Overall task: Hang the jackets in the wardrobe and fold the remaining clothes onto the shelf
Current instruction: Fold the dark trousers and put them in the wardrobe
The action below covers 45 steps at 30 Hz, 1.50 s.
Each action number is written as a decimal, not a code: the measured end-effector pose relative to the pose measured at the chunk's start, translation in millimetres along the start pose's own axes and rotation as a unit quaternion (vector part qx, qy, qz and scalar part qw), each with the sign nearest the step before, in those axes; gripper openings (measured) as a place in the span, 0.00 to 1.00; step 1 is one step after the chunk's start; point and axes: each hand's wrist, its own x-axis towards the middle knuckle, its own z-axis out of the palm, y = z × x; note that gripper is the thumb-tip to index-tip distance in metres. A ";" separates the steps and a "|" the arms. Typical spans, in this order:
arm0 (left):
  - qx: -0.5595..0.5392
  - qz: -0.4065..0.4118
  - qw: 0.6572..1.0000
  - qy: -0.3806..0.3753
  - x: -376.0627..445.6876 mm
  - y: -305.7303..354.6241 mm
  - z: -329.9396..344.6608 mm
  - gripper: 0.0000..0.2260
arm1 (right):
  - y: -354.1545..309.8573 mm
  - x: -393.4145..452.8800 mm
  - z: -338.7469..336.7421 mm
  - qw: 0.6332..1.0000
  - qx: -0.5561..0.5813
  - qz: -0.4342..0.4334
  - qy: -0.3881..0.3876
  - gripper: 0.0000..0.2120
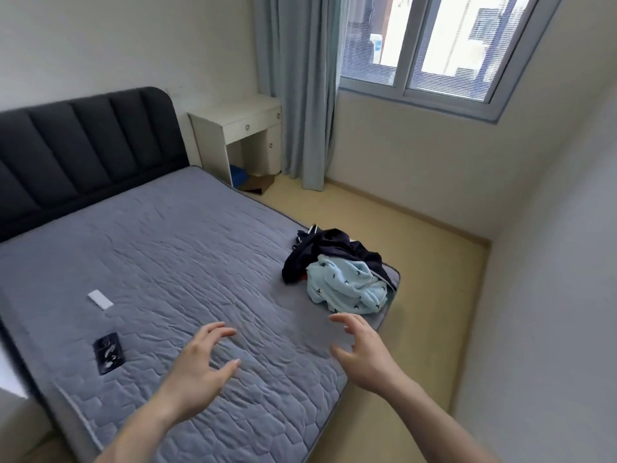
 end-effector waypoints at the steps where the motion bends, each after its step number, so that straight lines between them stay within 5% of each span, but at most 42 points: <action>1: 0.001 -0.006 1.000 0.005 11.5 -3.6 -0.1 0.20 | 4.4 13.4 -4.8 1.000 -0.004 -0.005 -0.004 0.23; 16: -0.002 0.019 1.000 0.010 226.4 58.5 30.6 0.21 | 77.3 195.9 -97.4 0.999 -0.026 0.024 -0.008 0.21; 28: 0.026 -0.149 0.987 0.049 374.6 47.3 78.1 0.20 | 173.5 464.1 -130.7 0.986 -0.089 0.020 -0.137 0.24; 37: 0.013 -0.229 0.972 0.046 487.1 12.9 169.7 0.19 | 325.0 651.5 -69.9 0.959 -0.175 0.084 -0.207 0.27; 45: 0.009 -0.269 0.962 0.038 561.5 -35.9 234.7 0.16 | 416.9 730.7 16.3 0.926 -0.247 0.143 -0.248 0.29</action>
